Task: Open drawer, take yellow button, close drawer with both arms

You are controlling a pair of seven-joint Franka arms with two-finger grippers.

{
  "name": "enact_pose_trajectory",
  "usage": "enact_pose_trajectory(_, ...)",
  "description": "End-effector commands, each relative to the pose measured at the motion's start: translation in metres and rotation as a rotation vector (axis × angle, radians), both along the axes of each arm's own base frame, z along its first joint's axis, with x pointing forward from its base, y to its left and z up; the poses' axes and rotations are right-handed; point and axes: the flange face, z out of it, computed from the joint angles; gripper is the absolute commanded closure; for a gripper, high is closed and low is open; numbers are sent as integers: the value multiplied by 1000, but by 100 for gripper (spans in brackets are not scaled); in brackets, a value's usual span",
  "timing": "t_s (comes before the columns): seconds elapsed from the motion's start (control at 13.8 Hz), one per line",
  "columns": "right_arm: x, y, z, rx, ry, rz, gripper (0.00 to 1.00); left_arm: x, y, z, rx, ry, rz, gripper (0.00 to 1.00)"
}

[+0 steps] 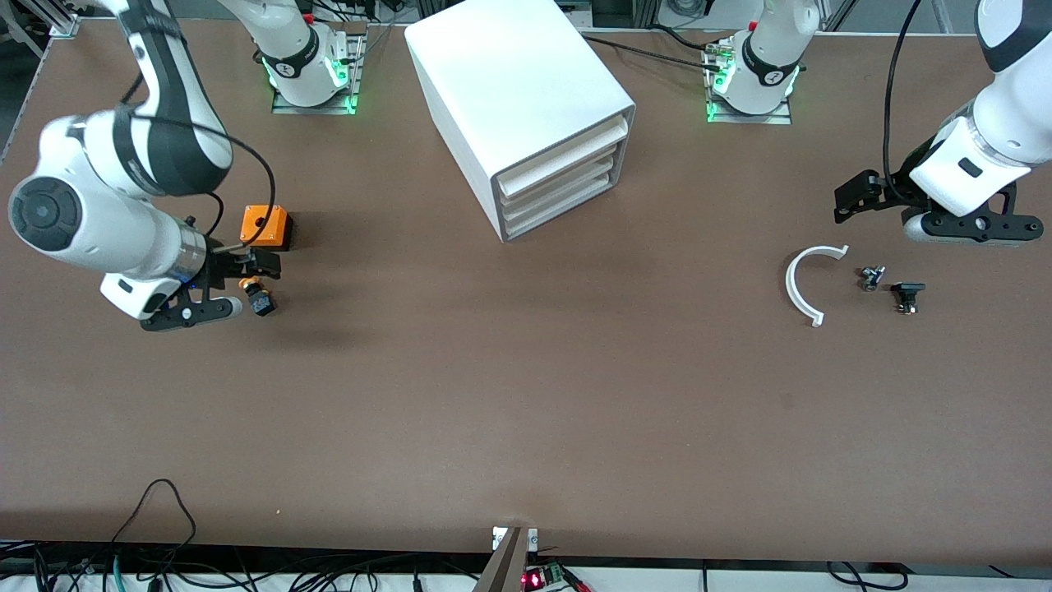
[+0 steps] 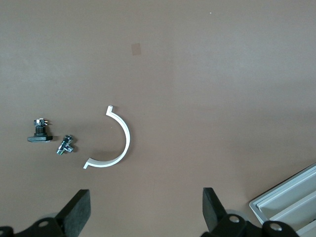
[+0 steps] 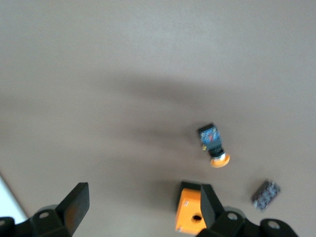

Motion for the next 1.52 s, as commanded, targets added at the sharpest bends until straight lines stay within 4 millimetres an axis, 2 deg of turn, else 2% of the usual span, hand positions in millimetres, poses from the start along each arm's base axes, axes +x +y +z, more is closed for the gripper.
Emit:
enact_pose_trajectory(0.0, 2, 7, 62, -15, 40, -61, 0, 2, 8, 7, 20, 3, 5, 0)
enact_pose_trajectory(0.14, 0, 11, 103, -86, 7, -25, 0, 3, 12, 10, 20, -3, 11, 0)
enact_pose_trajectory(0.29, 7, 2, 134, -162, -84, -20, 0, 5, 12, 15, 23, -16, 10, 0)
enact_pose_trajectory(0.43, 16, -32, 146, -169, -129, -94, 0, 6, 12, 16, 22, -18, 10, 0)
enact_pose_trajectory(0.58, 15, -57, 159, -166, -168, -155, 0, 5, 11, 16, 23, -17, 16, 0)
enact_pose_trajectory(0.65, 14, -77, 164, -170, -192, -179, 0, 5, 10, 17, 23, -17, 23, 0)
enact_pose_trajectory(0.87, -8, -135, 149, -109, -198, -283, 0, 4, 11, 17, 24, -11, 27, 0)
enact_pose_trajectory(0.94, -11, -145, 148, -50, -191, -298, 0, 4, 11, 17, 24, -10, 27, 0)
enact_pose_trajectory(1.16, -17, -149, 154, -42, -186, -258, 0, 2, 11, 18, 25, -10, 27, 0)
enact_pose_trajectory(1.44, -23, -145, 155, -42, -176, -250, 0, 2, 11, 17, 25, -2, 27, 0)
